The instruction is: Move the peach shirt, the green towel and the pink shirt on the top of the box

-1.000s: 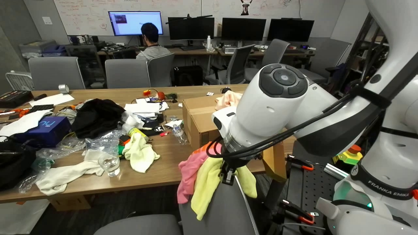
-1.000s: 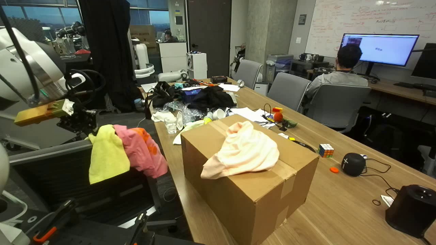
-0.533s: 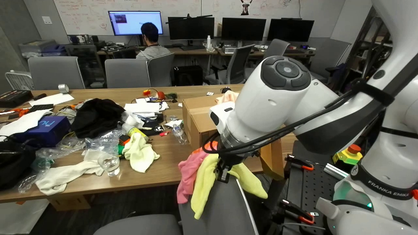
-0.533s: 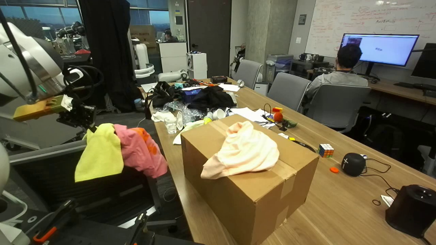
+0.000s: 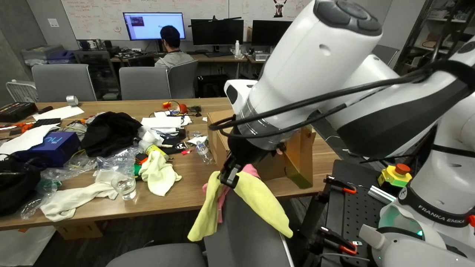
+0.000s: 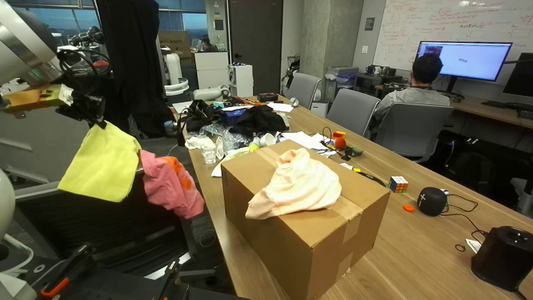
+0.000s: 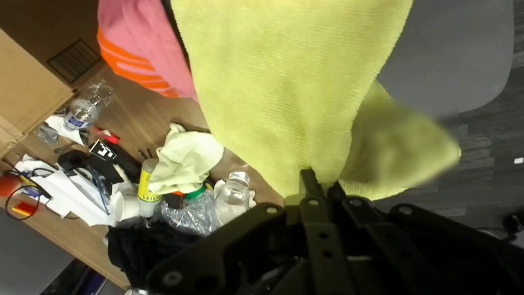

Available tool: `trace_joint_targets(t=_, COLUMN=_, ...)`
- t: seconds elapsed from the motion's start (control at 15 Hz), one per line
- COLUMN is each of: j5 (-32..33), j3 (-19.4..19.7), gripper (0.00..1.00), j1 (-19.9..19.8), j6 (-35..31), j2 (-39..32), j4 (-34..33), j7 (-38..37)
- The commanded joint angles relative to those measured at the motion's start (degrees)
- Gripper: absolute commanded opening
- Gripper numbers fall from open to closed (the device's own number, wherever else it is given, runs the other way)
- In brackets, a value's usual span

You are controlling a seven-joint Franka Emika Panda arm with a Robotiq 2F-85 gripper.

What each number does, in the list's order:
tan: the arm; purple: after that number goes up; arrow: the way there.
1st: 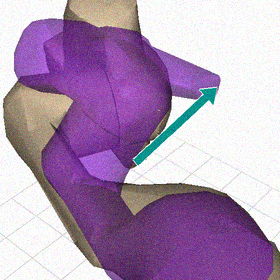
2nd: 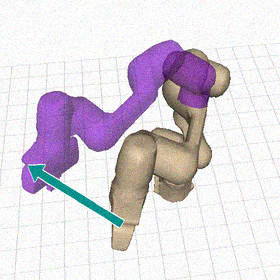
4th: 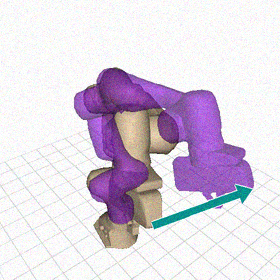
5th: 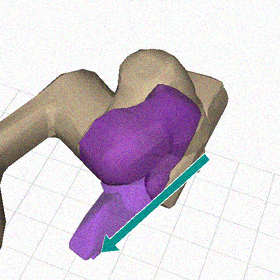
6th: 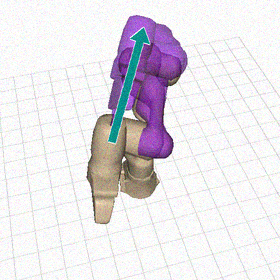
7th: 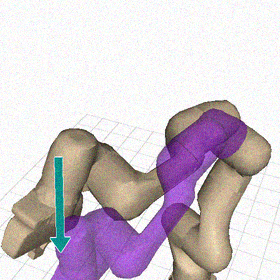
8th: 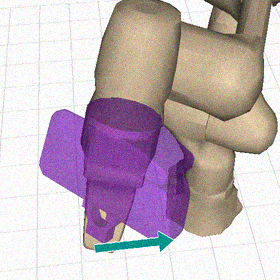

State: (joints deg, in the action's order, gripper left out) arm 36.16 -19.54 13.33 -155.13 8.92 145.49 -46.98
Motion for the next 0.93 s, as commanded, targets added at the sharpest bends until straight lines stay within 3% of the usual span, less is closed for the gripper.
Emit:
trace_joint_targets(t=0.0, j5=-1.67, j3=0.34, gripper=0.04, j1=0.33, j6=0.08, j2=3.28, j4=-2.02, j7=0.37)
trace_joint_targets(t=0.87, j5=-1.05, j3=2.95, gripper=0.03, j1=-3.72, j6=2.59, j2=3.12, j4=-11.21, j7=-2.73)
